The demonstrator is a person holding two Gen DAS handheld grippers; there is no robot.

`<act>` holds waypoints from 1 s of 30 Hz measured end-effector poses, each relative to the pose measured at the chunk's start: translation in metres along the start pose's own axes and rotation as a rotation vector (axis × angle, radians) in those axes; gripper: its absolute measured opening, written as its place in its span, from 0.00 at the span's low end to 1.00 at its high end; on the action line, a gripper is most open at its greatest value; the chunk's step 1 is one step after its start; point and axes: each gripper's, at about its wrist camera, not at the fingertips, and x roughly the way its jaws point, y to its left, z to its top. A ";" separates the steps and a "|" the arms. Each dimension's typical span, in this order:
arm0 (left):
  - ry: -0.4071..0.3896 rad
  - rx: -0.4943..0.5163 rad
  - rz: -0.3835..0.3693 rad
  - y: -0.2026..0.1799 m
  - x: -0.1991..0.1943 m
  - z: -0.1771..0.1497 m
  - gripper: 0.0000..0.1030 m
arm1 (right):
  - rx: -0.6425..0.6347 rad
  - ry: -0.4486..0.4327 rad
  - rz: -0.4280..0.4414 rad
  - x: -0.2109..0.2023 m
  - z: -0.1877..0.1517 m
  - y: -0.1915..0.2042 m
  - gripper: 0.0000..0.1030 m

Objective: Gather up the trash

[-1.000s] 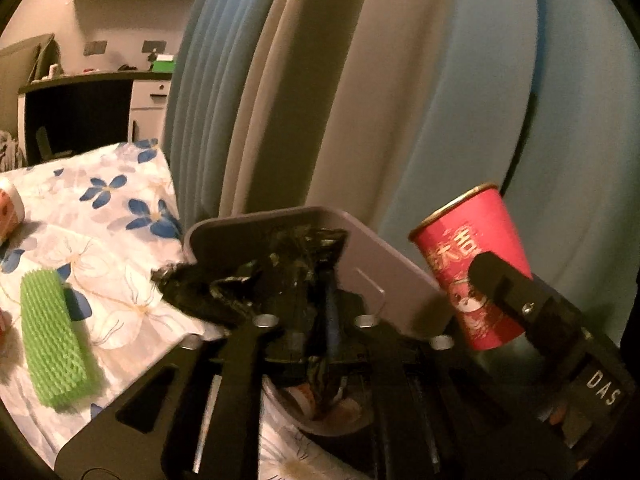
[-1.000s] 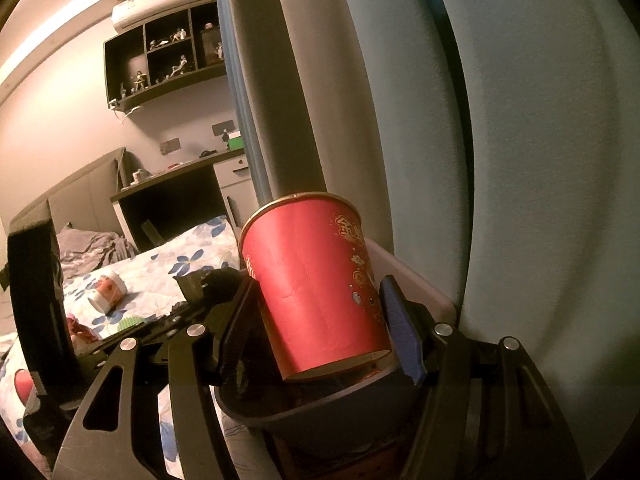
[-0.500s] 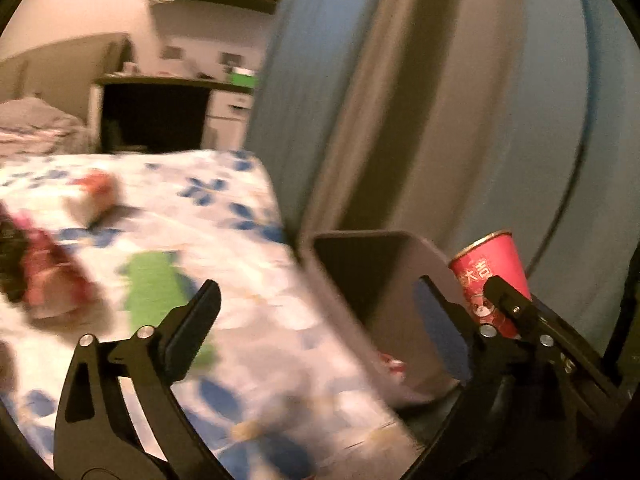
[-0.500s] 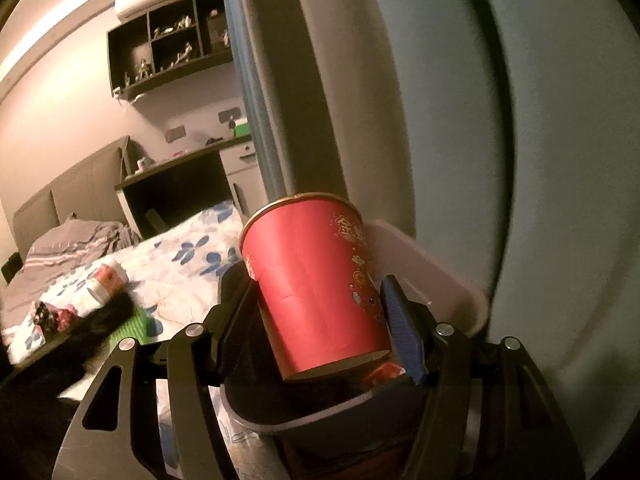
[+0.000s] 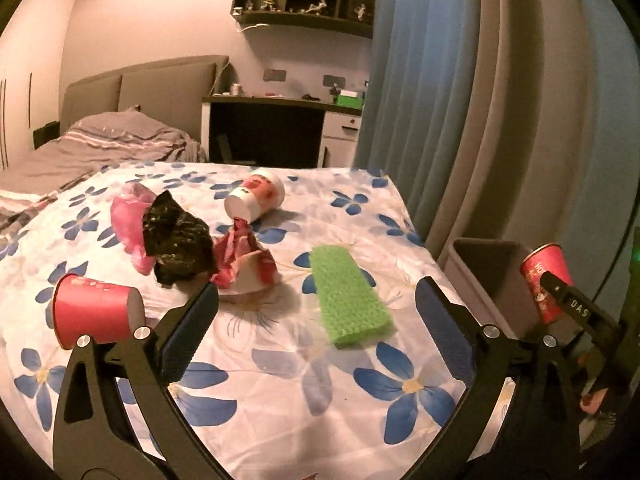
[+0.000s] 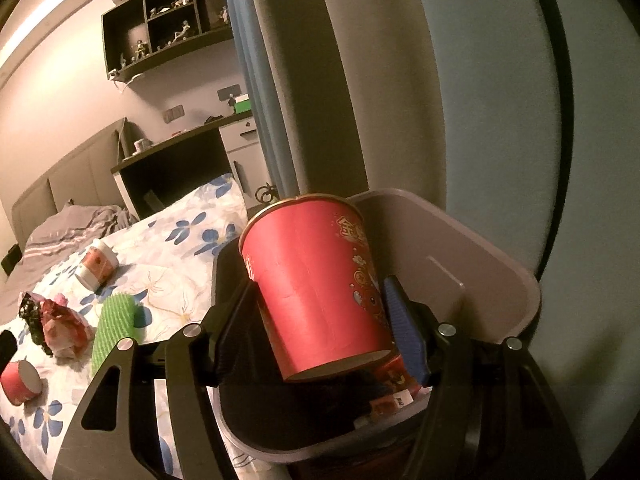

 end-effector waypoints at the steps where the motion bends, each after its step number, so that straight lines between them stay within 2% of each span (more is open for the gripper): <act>1: -0.003 -0.002 0.001 0.001 -0.001 0.000 0.94 | -0.004 -0.001 -0.002 0.000 0.000 0.001 0.62; 7: -0.032 0.006 0.007 0.001 -0.009 0.002 0.94 | -0.009 -0.003 -0.006 0.001 0.001 0.002 0.65; 9: -0.035 0.006 0.006 0.001 -0.011 0.002 0.94 | -0.007 -0.009 -0.010 0.000 0.003 0.001 0.70; 15: -0.035 0.002 0.014 0.002 -0.012 0.003 0.94 | -0.012 -0.050 -0.015 -0.015 0.007 0.003 0.70; 21: -0.041 -0.002 0.012 0.003 -0.014 0.004 0.94 | -0.040 -0.115 0.021 -0.048 0.005 0.021 0.70; 30: -0.054 -0.005 0.028 0.015 -0.025 0.002 0.94 | -0.082 -0.123 0.087 -0.077 -0.006 0.056 0.70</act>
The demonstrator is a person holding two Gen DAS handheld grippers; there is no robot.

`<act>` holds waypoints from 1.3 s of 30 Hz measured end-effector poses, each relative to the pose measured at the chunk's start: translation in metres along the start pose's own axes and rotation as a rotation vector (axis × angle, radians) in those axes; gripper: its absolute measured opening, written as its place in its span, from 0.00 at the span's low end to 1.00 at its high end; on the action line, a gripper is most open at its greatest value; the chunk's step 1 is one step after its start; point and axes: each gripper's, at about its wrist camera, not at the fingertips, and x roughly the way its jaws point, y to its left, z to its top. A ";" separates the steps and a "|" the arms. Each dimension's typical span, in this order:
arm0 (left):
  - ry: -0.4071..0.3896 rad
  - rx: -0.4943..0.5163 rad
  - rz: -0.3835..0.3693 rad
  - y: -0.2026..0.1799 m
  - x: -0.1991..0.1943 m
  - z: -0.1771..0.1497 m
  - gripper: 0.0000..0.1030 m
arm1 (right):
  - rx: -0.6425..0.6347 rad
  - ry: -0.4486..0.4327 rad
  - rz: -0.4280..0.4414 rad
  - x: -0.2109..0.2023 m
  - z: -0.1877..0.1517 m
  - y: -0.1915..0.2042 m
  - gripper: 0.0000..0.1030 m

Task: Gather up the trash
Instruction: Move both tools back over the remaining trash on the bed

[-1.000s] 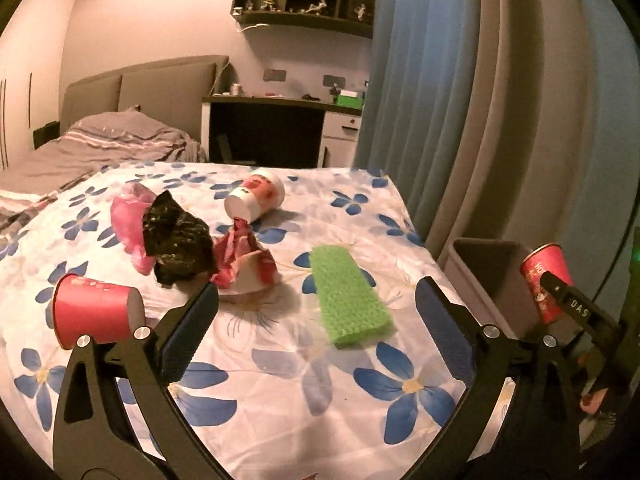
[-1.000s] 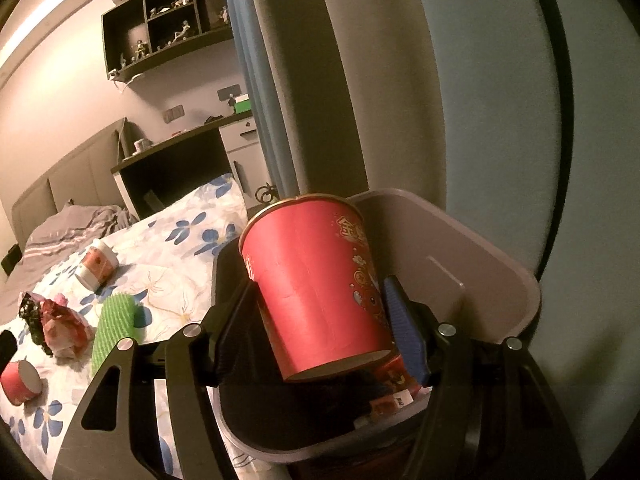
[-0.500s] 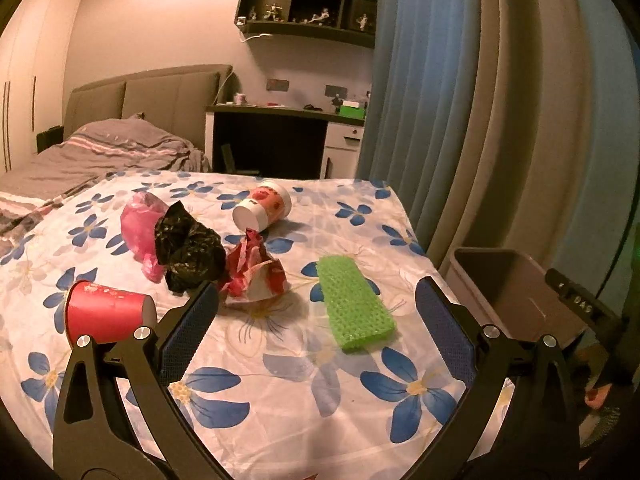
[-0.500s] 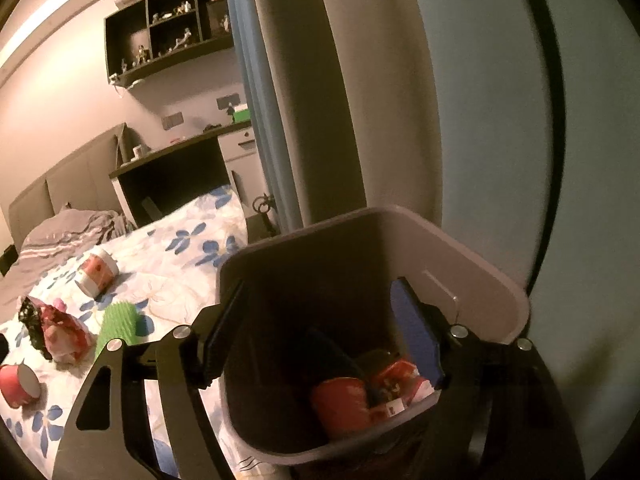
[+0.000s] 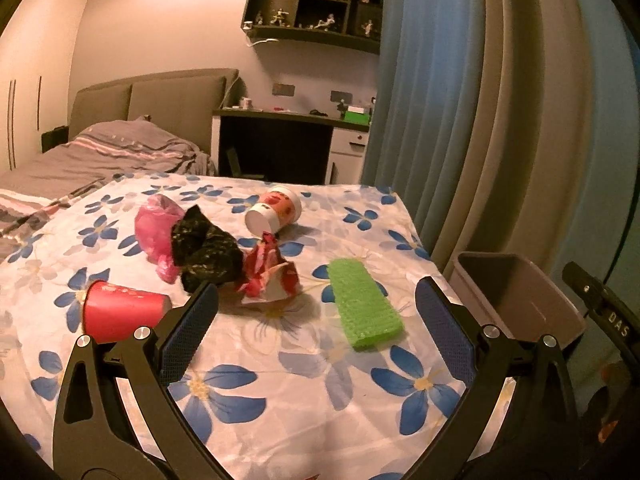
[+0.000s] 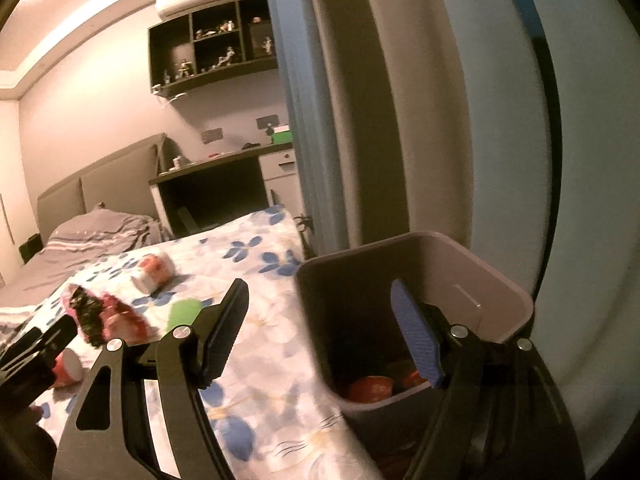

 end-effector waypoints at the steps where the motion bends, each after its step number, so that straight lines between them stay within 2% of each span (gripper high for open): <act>1: -0.002 -0.001 0.004 0.003 -0.002 0.000 0.94 | -0.004 0.000 0.006 -0.002 -0.001 0.004 0.70; 15: -0.021 -0.042 0.080 0.057 -0.031 -0.003 0.94 | -0.076 0.024 0.112 -0.017 -0.022 0.069 0.70; 28: -0.018 -0.080 0.180 0.135 -0.049 -0.014 0.94 | -0.120 0.066 0.185 -0.008 -0.034 0.121 0.70; 34: -0.004 -0.101 0.176 0.167 -0.050 -0.015 0.94 | -0.147 0.085 0.215 0.001 -0.039 0.147 0.70; 39: 0.034 -0.116 0.125 0.186 -0.038 -0.016 0.92 | -0.166 0.098 0.240 0.007 -0.042 0.163 0.70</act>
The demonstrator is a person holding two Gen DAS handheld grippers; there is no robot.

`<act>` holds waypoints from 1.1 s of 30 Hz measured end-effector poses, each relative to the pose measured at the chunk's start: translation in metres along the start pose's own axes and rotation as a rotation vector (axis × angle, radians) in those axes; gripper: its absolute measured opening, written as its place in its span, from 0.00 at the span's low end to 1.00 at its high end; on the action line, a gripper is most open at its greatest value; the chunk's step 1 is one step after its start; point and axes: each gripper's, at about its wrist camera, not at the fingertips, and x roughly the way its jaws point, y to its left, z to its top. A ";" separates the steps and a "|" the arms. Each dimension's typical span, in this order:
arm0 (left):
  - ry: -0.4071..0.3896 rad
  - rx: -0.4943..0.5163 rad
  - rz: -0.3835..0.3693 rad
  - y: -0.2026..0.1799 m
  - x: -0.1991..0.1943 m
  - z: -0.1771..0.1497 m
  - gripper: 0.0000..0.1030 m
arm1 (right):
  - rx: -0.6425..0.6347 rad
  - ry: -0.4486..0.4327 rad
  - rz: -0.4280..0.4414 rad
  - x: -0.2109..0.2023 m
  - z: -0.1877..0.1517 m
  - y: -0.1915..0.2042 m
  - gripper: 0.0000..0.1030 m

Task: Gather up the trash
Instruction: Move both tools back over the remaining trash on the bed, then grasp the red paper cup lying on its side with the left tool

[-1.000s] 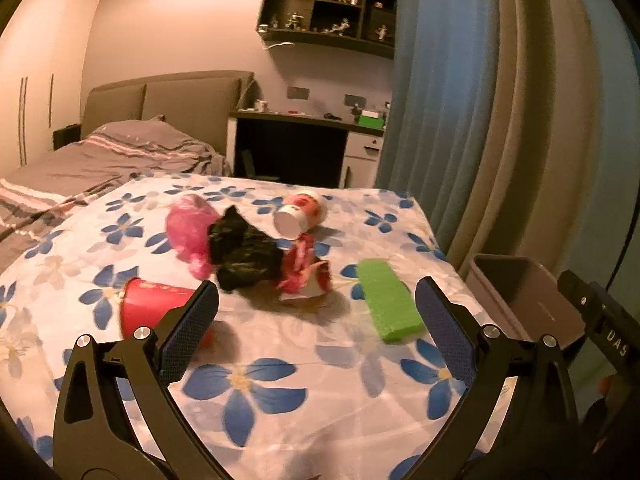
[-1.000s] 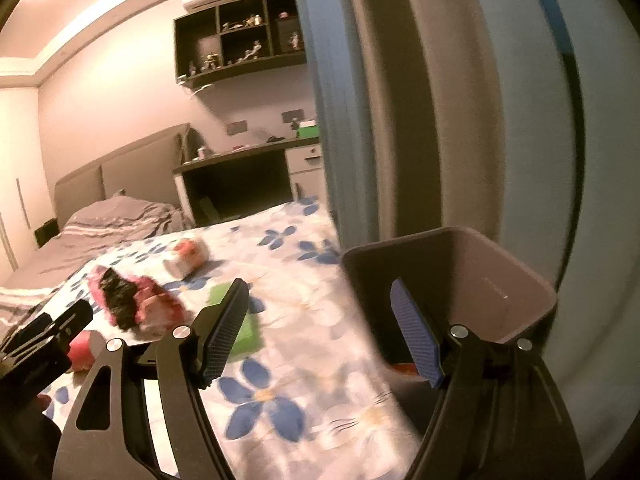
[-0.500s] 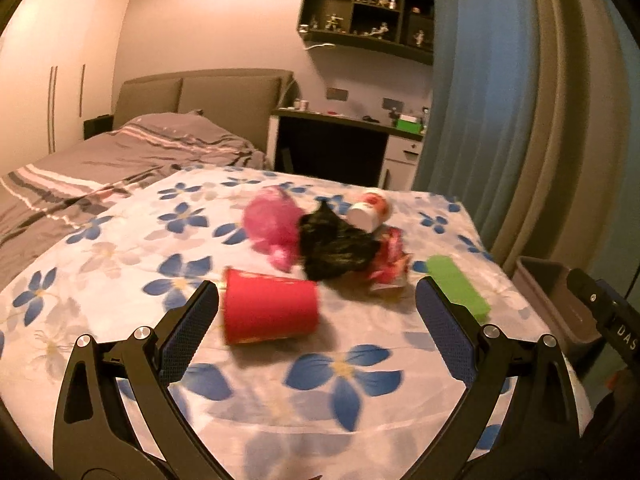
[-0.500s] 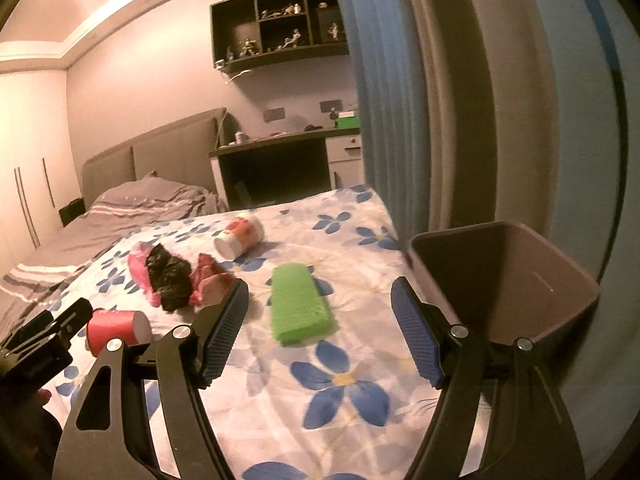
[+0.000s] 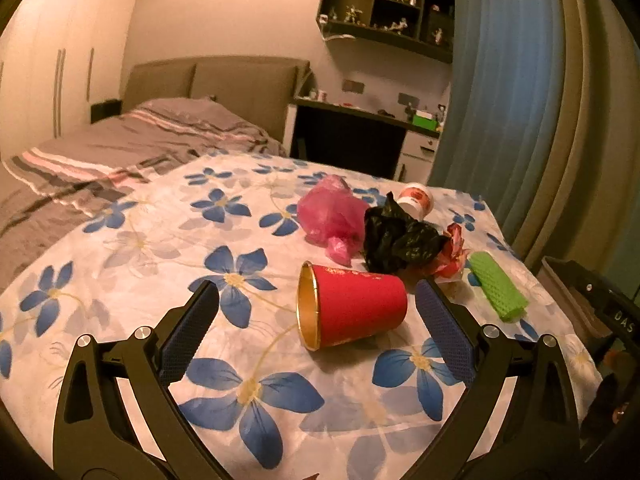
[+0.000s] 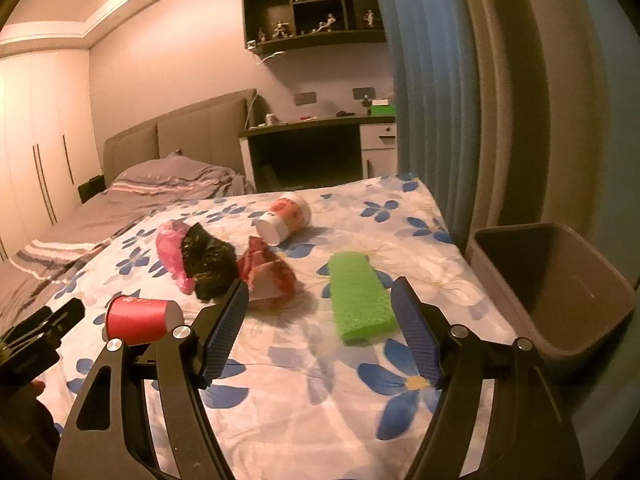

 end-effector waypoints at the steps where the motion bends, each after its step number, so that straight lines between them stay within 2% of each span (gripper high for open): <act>1: 0.013 -0.003 -0.009 0.002 0.004 0.000 0.90 | -0.007 0.003 0.002 0.002 0.000 0.003 0.70; 5: 0.097 -0.030 -0.080 0.012 0.027 0.003 0.75 | -0.026 0.009 0.008 0.009 0.002 0.012 0.70; 10: 0.195 -0.040 -0.171 0.012 0.050 0.001 0.65 | -0.033 0.015 0.007 0.019 0.005 0.018 0.70; 13: 0.230 -0.037 -0.220 0.009 0.057 -0.002 0.63 | -0.036 0.020 0.003 0.022 0.006 0.021 0.70; 15: 0.244 -0.030 -0.243 0.006 0.060 -0.002 0.57 | -0.038 0.022 -0.001 0.024 0.006 0.022 0.70; 17: 0.263 -0.018 -0.256 0.002 0.063 -0.004 0.48 | -0.040 0.024 0.001 0.026 0.007 0.023 0.70; 18: 0.266 -0.013 -0.259 0.000 0.064 -0.004 0.45 | -0.041 0.023 0.000 0.026 0.007 0.023 0.70; 23: 0.281 0.019 -0.293 -0.008 0.063 -0.007 0.22 | -0.059 0.027 -0.012 0.030 0.006 0.025 0.70; 27: 0.283 0.043 -0.308 -0.015 0.061 -0.008 0.13 | -0.062 0.027 -0.018 0.032 0.006 0.026 0.70; 29: 0.277 0.061 -0.298 -0.019 0.059 -0.008 0.04 | -0.063 0.028 -0.023 0.033 0.005 0.025 0.70; 33: 0.253 0.063 -0.304 -0.025 0.052 -0.007 0.02 | -0.061 0.032 -0.030 0.034 0.003 0.022 0.70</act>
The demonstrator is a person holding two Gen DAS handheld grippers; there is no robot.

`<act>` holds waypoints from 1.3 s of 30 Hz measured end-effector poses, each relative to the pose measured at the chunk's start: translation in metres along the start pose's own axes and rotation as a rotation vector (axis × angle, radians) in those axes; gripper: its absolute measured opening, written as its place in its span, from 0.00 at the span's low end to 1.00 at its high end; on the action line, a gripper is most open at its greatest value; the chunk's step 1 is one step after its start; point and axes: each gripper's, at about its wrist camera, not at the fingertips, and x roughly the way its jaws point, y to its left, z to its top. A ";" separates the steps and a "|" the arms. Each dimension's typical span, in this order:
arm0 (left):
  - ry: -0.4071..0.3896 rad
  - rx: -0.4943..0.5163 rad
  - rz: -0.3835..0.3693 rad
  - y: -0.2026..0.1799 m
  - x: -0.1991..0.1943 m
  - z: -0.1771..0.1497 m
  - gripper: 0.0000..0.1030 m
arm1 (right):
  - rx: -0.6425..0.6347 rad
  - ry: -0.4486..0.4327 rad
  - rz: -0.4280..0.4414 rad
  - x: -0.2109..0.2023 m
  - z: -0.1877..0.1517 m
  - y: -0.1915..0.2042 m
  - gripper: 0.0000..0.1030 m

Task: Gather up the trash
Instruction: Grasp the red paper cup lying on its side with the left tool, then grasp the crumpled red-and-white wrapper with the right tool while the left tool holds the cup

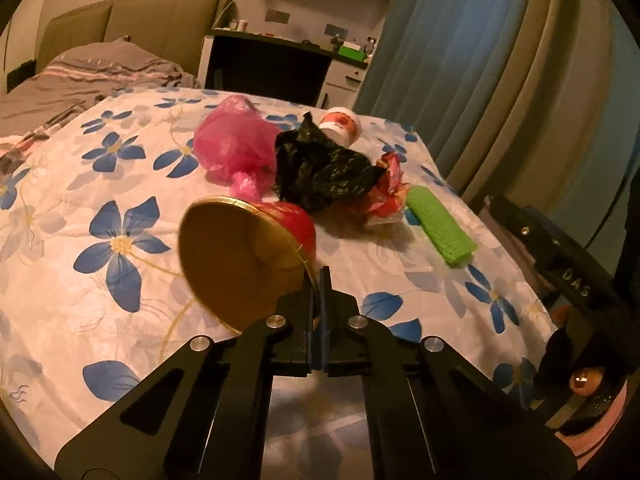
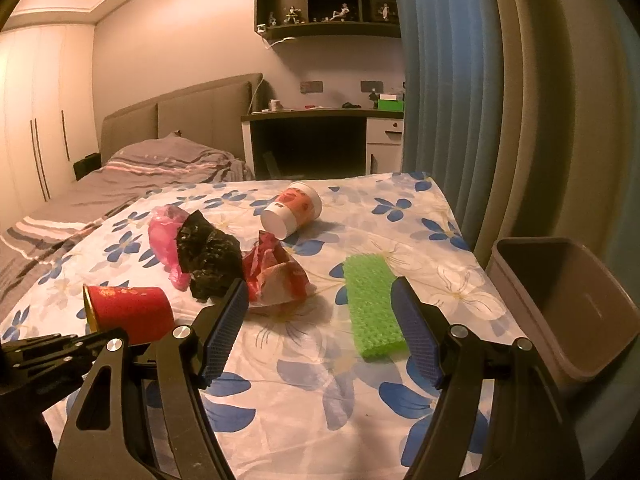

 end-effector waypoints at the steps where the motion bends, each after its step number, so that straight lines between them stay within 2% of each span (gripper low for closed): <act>1: -0.006 0.003 0.000 -0.002 -0.001 0.000 0.01 | -0.001 0.001 -0.002 0.000 0.000 -0.001 0.70; 12: -0.106 0.011 0.057 -0.014 -0.030 0.003 0.01 | 0.006 0.016 -0.023 0.006 0.002 -0.010 0.70; 20: -0.142 -0.014 0.088 -0.004 -0.041 0.008 0.01 | -0.010 0.061 0.042 0.026 0.007 0.002 0.70; 28: -0.155 -0.019 0.092 0.003 -0.042 0.011 0.01 | -0.010 0.111 0.065 0.065 0.017 0.018 0.57; 34: -0.158 -0.029 0.092 0.009 -0.039 0.013 0.01 | 0.012 0.144 0.054 0.094 0.028 0.018 0.53; 39: -0.154 -0.034 0.091 0.012 -0.036 0.016 0.01 | 0.021 0.199 0.091 0.114 0.024 0.022 0.50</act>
